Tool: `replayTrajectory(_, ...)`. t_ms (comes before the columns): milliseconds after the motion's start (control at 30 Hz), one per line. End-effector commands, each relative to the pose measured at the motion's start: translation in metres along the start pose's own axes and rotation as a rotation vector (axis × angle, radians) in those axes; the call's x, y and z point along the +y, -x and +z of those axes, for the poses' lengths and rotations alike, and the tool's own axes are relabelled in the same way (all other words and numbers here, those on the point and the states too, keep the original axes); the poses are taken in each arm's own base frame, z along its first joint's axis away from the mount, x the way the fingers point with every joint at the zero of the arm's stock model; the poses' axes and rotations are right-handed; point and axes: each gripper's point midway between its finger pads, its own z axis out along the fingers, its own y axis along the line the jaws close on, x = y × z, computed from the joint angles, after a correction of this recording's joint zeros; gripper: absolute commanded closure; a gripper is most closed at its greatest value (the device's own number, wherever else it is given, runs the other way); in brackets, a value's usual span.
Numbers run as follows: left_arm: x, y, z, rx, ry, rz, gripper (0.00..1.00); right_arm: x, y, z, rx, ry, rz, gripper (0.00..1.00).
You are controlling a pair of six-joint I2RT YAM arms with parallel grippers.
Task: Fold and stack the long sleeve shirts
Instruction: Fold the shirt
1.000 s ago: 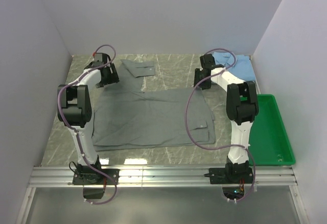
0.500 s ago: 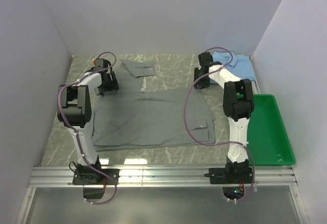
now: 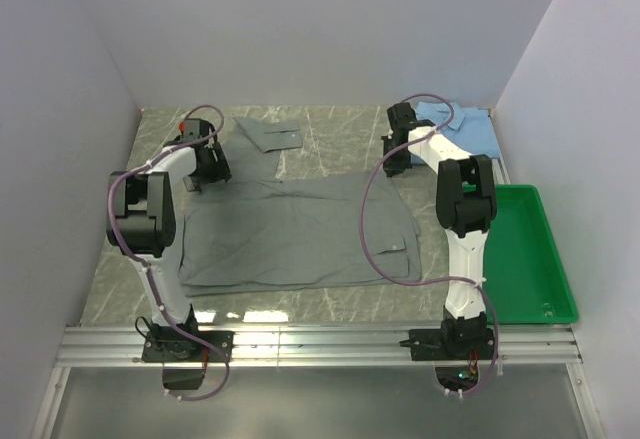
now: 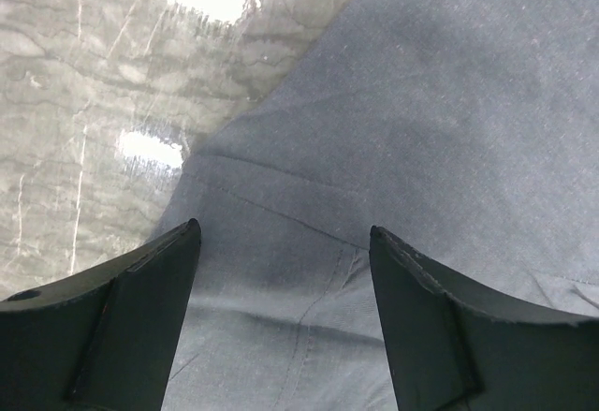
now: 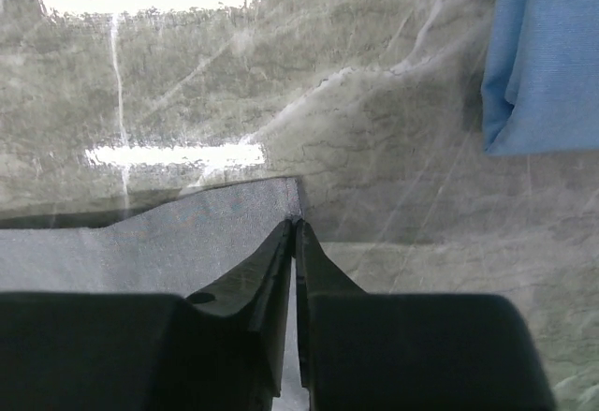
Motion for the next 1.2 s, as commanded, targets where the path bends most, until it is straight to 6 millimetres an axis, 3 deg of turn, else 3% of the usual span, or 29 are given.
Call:
replayTrajectory(0, 0.001, 0.016, -0.017, -0.060, -0.010, -0.028, 0.21, 0.005, 0.012, -0.005, -0.027, 0.011, -0.026, 0.92)
replayTrajectory(100, 0.004, 0.020, -0.020, -0.077, 0.001, -0.028, 0.21, 0.006, 0.016, -0.008, -0.042, 0.016, -0.025, 1.00)
replayTrajectory(300, 0.020, 0.032, -0.019, -0.094, 0.000, -0.054, 0.21, 0.008, 0.024, -0.021, -0.102, 0.031, -0.008, 1.00)
replayTrajectory(433, 0.017, 0.032, -0.015, -0.083, -0.031, -0.045, 0.23, 0.016, 0.029, -0.029, -0.129, 0.076, 0.003, 1.00)
replayTrajectory(600, 0.027, 0.029, -0.005, -0.067, 0.021, -0.035, 0.23, 0.019, 0.024, -0.028, -0.125, 0.092, 0.007, 1.00)
replayTrajectory(767, 0.022, 0.039, 0.002, -0.071, -0.013, -0.032, 0.27, 0.020, 0.020, -0.026, -0.120, 0.098, 0.008, 1.00)
replayTrajectory(1000, 0.023, 0.027, 0.021, -0.023, -0.005, -0.017, 0.32, 0.020, 0.018, -0.026, -0.124, 0.096, 0.004, 1.00)
replayTrajectory(1167, 0.030, 0.014, 0.029, 0.013, 0.032, -0.017, 0.46, 0.021, 0.017, -0.026, -0.123, 0.098, 0.002, 1.00)
